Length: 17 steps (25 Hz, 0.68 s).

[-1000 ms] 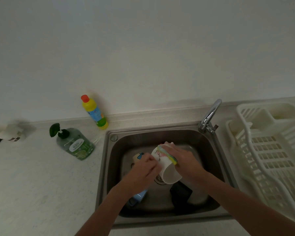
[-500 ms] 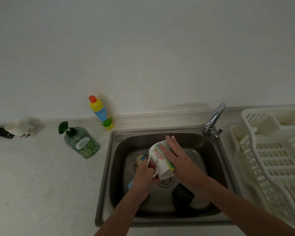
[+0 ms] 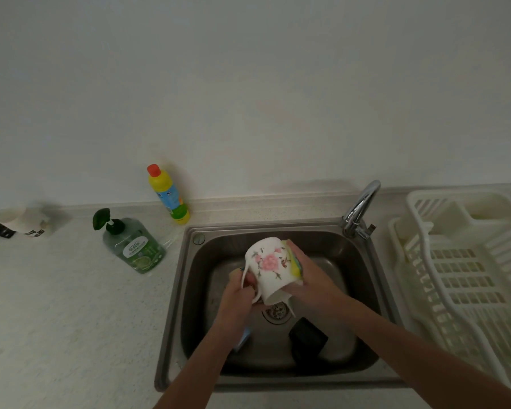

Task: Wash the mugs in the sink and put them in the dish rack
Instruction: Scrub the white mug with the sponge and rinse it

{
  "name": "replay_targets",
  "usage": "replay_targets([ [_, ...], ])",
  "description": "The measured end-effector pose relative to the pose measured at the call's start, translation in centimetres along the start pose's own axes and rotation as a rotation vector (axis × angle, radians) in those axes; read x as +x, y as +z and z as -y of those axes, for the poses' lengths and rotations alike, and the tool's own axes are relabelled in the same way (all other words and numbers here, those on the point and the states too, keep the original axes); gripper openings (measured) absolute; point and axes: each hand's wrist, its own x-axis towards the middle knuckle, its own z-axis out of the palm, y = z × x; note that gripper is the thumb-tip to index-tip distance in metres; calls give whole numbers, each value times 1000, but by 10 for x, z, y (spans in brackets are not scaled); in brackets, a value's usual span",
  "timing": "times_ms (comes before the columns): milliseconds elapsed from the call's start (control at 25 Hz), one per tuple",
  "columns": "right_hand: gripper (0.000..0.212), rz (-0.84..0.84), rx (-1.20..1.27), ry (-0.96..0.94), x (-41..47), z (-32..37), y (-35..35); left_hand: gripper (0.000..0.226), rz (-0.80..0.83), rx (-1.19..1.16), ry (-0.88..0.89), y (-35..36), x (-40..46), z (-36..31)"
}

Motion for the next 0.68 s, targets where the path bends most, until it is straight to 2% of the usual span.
replay_targets([
  [80, 88, -25, -114, -95, -13, -5, 9, 24, -26, 79, 10, -3, 5, 1],
  [200, 88, -94, -556, -298, -18, -7, 25, 22, 11, 311, 61, 3, 3, -3],
  [280, 91, -88, -681, -372, -9, -3, 23, 21, 68, 337, 86, 6, 0, -6],
  [360, 99, -60, -566, -321, 1, -3, 16, 18, 86, 284, 58, 3, 2, -6],
  [440, 109, -31, -206, -134, 4, 0, 7, 18, 55, 194, 23, -2, 4, -1],
  [480, 108, -3, 23, -38, 4, 2, 4, 21, 38, 130, 7, -5, 6, 2],
  [520, 102, 1, 127, -2, 2, 2, 4, 25, 23, 80, -7, -8, 8, 5],
  [560, 96, 5, 136, -4, -2, 3, 7, 26, 11, 61, -10, -9, 8, 6],
  [680, 84, -108, -375, -215, -13, -6, 28, 24, -17, 185, 17, -1, 10, 4],
])
